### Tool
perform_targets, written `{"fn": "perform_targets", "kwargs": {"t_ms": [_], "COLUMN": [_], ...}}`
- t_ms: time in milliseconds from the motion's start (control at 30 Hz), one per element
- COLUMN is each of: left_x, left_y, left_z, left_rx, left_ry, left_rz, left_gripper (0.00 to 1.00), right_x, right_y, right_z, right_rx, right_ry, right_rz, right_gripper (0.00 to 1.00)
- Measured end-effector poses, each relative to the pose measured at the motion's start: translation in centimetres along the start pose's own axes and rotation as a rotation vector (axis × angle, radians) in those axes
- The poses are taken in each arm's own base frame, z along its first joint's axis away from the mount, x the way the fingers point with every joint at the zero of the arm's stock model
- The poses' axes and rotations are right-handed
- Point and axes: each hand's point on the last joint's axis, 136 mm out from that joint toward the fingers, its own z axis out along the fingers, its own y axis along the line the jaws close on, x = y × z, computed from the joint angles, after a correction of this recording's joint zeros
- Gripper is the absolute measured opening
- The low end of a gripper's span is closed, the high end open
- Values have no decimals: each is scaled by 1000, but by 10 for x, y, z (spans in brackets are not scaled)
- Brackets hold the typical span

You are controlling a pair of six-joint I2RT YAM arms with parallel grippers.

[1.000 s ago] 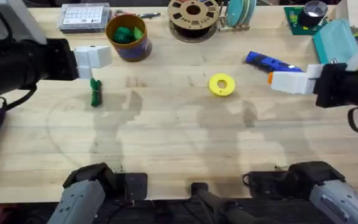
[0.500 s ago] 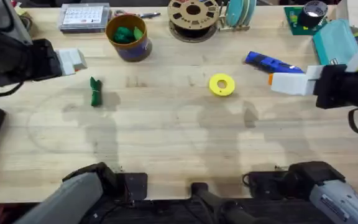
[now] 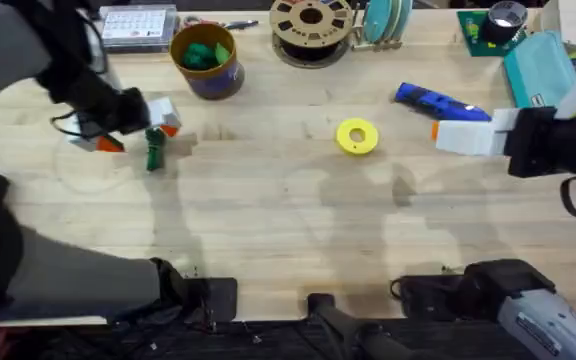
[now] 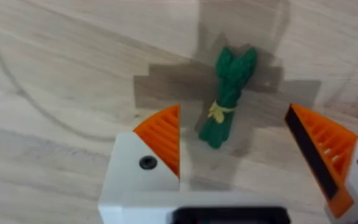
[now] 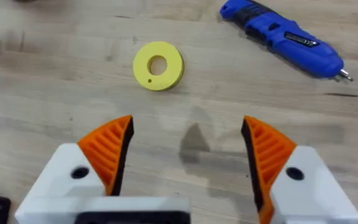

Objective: Pick up the gripper from the table and insert it into the empty holder that is missing its gripper. Then pick up a screw, insert it into the mounting hole, and use the screwdriver to tighten it. Finally, clean up the table by picking up the vegetable and placing it into the bucket.

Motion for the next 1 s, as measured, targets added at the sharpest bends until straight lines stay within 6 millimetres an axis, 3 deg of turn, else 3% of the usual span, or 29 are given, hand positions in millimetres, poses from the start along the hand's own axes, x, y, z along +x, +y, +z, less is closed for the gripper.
{"fn": "perform_targets", "kwargs": {"t_ms": [167,367,467,533,667,733,1000], "left_x": [-6,-3,-3,-4,-6,-6,-7], "left_y": [-12,-1,4,6,7,7,6], "left_z": [24,36,36,36,37,37,36], "left_rx": [1,-15,-4,-3,-1,-4,4], "left_ry": [22,60,61,57,52,52,50], "left_rz": [71,75,57,52,53,60,59], "left_gripper": [986,992,939,773,248,50,17], "right_x": [0,1,1,1,1,1,1], "right_y": [0,0,0,0,0,0,0], "right_z": [0,0,0,0,0,0,0], "right_rx": [0,0,0,0,0,0,0], "right_ry": [1,4,4,4,4,4,4], "right_rz": [0,1,1,1,1,1,1], "right_gripper": [997,997,997,997,997,997,996]}}
